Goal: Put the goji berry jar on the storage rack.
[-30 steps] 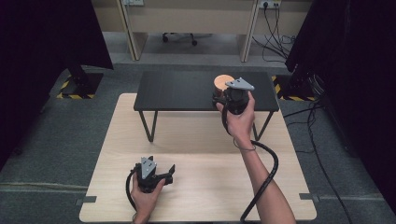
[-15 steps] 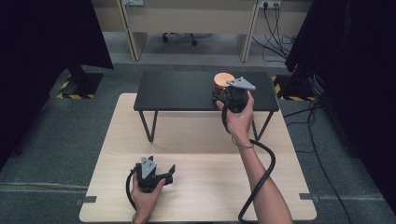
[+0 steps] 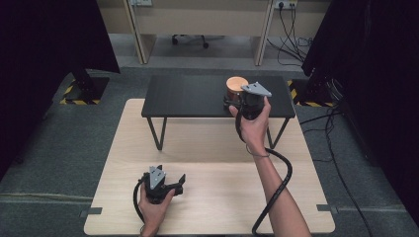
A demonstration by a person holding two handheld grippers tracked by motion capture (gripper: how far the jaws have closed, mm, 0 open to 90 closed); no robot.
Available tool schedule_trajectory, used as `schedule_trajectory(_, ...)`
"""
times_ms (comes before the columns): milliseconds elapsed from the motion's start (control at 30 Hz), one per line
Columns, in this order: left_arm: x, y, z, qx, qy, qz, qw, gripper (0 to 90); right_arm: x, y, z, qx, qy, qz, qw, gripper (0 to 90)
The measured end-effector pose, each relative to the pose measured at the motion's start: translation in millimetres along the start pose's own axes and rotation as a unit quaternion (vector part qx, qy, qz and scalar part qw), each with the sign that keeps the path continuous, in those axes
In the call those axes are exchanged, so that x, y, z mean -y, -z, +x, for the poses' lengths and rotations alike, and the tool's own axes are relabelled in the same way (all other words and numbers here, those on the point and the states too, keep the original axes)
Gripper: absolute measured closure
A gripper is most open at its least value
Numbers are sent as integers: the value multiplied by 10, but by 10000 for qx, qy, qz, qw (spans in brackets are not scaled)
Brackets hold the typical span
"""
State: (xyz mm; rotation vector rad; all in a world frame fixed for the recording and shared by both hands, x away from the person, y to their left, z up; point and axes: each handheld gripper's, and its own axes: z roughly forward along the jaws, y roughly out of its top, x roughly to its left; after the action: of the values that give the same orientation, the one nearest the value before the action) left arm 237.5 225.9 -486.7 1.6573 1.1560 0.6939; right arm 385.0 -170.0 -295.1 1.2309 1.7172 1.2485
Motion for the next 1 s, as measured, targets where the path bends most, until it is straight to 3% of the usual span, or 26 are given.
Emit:
schedule_trajectory(233,0,-1,-3,-3,-5,-1,10000,26,60,187,18,-133,196,-85,9997,60)
schedule_trajectory(567,-1,0,-7,-15,-8,2,10000,27,226,428,-29,-173,134,-185,9996,31)
schedule_trajectory(1000,-1,0,-7,-17,-7,4,10000,27,343,559,-109,-188,69,-229,9995,27)
